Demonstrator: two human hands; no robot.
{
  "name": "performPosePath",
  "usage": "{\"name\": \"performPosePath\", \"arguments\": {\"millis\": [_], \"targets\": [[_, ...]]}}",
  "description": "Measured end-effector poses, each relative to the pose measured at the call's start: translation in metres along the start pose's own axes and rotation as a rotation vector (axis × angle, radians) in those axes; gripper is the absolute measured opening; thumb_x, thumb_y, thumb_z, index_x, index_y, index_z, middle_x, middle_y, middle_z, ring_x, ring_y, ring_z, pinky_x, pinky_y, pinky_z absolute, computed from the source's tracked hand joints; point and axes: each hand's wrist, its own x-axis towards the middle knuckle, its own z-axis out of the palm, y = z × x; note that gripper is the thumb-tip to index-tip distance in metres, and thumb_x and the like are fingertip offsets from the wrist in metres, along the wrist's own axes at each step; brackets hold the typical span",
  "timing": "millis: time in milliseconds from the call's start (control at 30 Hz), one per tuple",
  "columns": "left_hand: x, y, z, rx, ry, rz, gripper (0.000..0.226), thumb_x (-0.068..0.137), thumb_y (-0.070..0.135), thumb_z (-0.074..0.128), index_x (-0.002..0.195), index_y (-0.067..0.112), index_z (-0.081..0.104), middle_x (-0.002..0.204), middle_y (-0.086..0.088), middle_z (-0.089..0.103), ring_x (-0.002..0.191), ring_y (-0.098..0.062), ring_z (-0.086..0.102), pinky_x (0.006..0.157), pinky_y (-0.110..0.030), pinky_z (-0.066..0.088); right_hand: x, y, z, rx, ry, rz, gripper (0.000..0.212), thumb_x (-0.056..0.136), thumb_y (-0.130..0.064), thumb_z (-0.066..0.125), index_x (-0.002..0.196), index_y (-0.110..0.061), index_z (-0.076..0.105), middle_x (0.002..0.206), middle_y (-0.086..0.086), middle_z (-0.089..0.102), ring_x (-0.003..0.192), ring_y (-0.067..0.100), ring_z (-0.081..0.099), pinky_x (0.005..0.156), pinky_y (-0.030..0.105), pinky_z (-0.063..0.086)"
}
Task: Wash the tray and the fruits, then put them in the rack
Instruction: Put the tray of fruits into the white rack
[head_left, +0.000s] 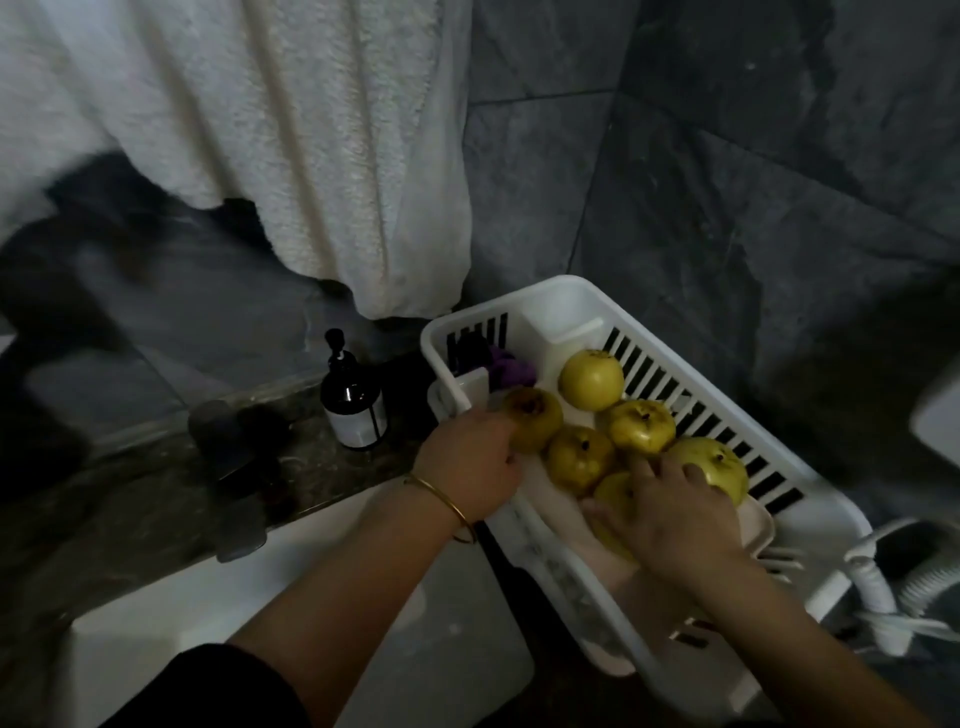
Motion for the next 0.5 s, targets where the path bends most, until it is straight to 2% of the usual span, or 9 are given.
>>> {"name": "performPosePath", "arguments": {"millis": [100, 200, 267, 367, 433, 500], "targets": [[-0.006, -0.007, -0.003, -0.035, 0.064, -0.030, 0.036, 0.094, 0.022, 0.049, 0.127, 0.011, 0.056, 0.147, -0.008, 0.039, 0.132, -0.022, 0.038, 0.104, -0.027, 0.036, 0.014, -0.018, -0.017, 0.042, 0.112, -0.092, 0.065, 0.092, -0.063, 0.033, 0.144, -0.024, 0.029, 0.153, 0.004, 0.022, 0.135, 0.029, 0.028, 0.105, 0.040, 0.031], [-0.007, -0.017, -0.002, -0.064, 0.076, -0.116, 0.047, 0.093, 0.025, 0.050, 0.138, 0.011, 0.045, 0.156, -0.010, 0.019, 0.127, -0.028, 0.044, 0.104, -0.034, 0.040, 0.046, -0.039, -0.025, 0.175, 0.077, -0.176, 0.055, 0.097, -0.046, 0.039, 0.145, -0.022, 0.032, 0.156, 0.003, 0.021, 0.139, 0.029, 0.024, 0.110, 0.039, 0.025], [-0.006, -0.023, 0.002, -0.028, 0.047, -0.134, 0.062, 0.094, 0.030, 0.050, 0.148, 0.012, 0.027, 0.158, -0.010, 0.009, 0.130, -0.028, 0.040, 0.105, -0.036, 0.038, 0.079, -0.053, -0.021, 0.238, 0.039, -0.224, 0.049, 0.096, -0.042, 0.038, 0.138, -0.018, 0.043, 0.150, 0.005, 0.033, 0.134, 0.029, 0.032, 0.107, 0.044, 0.032], [-0.004, -0.026, 0.011, 0.024, -0.013, -0.134, 0.076, 0.095, 0.045, 0.046, 0.153, 0.018, 0.003, 0.159, -0.011, -0.003, 0.143, -0.026, 0.019, 0.114, -0.039, 0.025, 0.121, -0.069, -0.015, 0.320, -0.009, -0.225, 0.043, 0.094, -0.033, 0.039, 0.132, -0.015, 0.048, 0.138, 0.005, 0.045, 0.119, 0.029, 0.046, 0.097, 0.044, 0.042], [0.001, -0.027, 0.017, 0.000, -0.035, -0.146, 0.081, 0.094, 0.053, 0.044, 0.152, 0.024, -0.003, 0.159, -0.010, -0.006, 0.145, -0.025, 0.010, 0.116, -0.040, 0.019, 0.137, -0.080, -0.016, 0.374, 0.001, -0.232, 0.042, 0.095, -0.025, 0.044, 0.135, -0.015, 0.046, 0.135, 0.010, 0.049, 0.115, 0.030, 0.051, 0.094, 0.040, 0.045], [0.009, -0.028, 0.024, -0.031, -0.027, -0.158, 0.084, 0.091, 0.059, 0.043, 0.152, 0.029, -0.006, 0.159, -0.010, -0.006, 0.145, -0.025, 0.009, 0.116, -0.042, 0.019, 0.151, -0.090, -0.015, 0.377, 0.010, -0.283, 0.043, 0.095, -0.023, 0.048, 0.138, -0.015, 0.044, 0.136, 0.011, 0.050, 0.117, 0.029, 0.051, 0.094, 0.036, 0.044]]}}
